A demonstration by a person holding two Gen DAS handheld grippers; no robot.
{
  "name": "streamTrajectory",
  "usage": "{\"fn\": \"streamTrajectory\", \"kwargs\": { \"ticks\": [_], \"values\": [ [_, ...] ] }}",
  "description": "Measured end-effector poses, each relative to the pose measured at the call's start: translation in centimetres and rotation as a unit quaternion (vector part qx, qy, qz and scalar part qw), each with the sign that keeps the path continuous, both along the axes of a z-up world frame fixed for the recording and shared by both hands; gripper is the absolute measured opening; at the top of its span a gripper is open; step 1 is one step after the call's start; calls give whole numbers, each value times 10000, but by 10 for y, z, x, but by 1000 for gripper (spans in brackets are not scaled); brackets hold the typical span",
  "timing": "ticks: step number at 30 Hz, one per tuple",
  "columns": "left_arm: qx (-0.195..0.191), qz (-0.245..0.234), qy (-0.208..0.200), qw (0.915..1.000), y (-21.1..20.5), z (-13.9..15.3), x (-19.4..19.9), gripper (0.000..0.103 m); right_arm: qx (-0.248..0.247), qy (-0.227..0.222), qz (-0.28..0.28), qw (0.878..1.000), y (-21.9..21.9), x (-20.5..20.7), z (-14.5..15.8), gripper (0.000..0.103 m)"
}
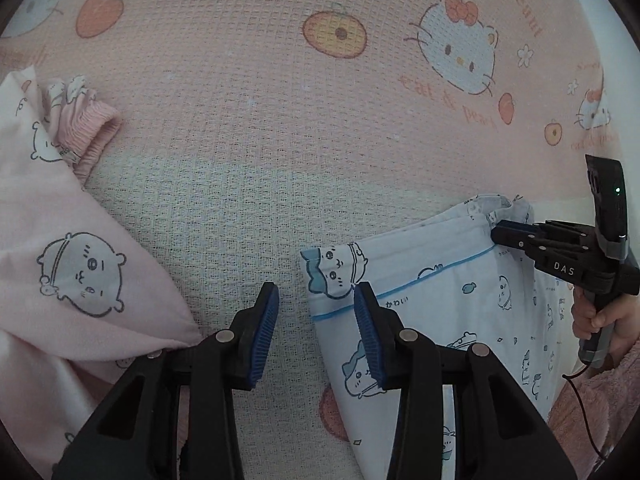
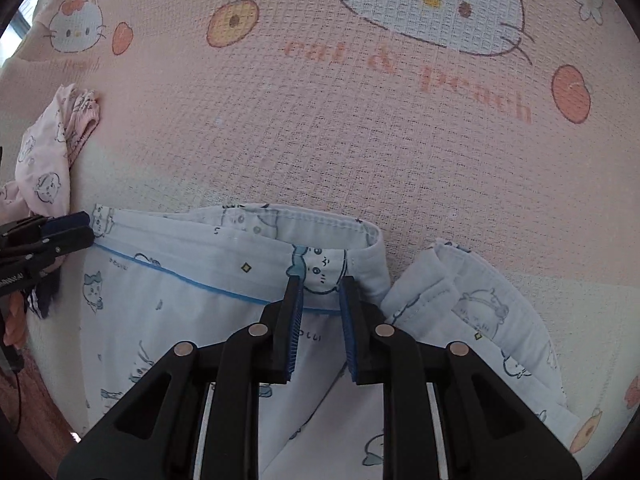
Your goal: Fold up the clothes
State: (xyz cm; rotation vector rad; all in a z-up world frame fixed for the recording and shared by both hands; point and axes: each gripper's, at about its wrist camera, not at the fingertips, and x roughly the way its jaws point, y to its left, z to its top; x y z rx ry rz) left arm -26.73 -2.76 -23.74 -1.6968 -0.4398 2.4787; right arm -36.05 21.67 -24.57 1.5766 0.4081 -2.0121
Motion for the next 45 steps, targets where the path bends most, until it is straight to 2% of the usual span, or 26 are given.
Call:
{"fn": "streamTrajectory", "kwargs": {
  "ticks": [3, 6, 11, 14, 17, 20, 23, 27, 28, 29, 33, 36, 40, 43, 45],
  "values": [
    [-100, -48, 23, 9999, 6, 0, -4, 41, -31, 71, -173, 9998, 13, -5, 4, 7],
    [-69, -54, 31, 10000, 8, 0, -5, 41, 137, 513, -361, 9979, 26, -4, 14, 6],
    [-25, -53, 18, 10000, 10, -1, -6, 41, -426, 430, -190, 9980, 33, 4, 32, 14],
    [-82, -62, 6, 9999, 13, -2, -9, 41, -4, 463, 89, 9989, 14, 16, 19, 17],
    [-87, -78, -4, 9999, 14, -1, -10, 41, 221, 517, -17, 9984, 10, 16, 7, 17],
    [-38, -62, -29, 10000, 11, -2, -10, 41, 103, 658, -223, 9975, 14, 18, 12, 18],
    [-78, -106, -25, 9999, 12, -2, -9, 41, 85, 738, -137, 9971, 14, 21, 11, 25],
    [-228, -182, 40, 9996, 17, -1, -9, 41, -253, 613, 14, 9978, 14, 26, 15, 22],
    [-234, -181, 67, 9995, 17, 1, -9, 41, -337, 582, 52, 9977, 14, 27, 16, 10],
    [-201, -162, 103, 9996, 16, 3, -9, 41, -421, 550, 90, 9976, 14, 28, 17, 8],
    [66, -35, 272, 9996, 3, 16, -8, 41, -780, 454, 214, 9957, 16, 34, 24, 7],
    [113, -35, 349, 9993, -3, 22, -6, 41, -1199, 503, 159, 9914, 32, 40, 45, 7],
    [374, -293, 188, 9987, 3, 8, -5, 41, -1640, 381, -246, 9854, 54, 29, 56, 7],
    [411, -384, 118, 9983, 17, -7, -10, 6, -1657, 232, -428, 9850, 50, 24, 51, 7],
    [287, -325, 189, 9989, 18, -3, -9, 4, -1823, 182, -356, 9824, 52, 29, 53, 7]
  ]
}}
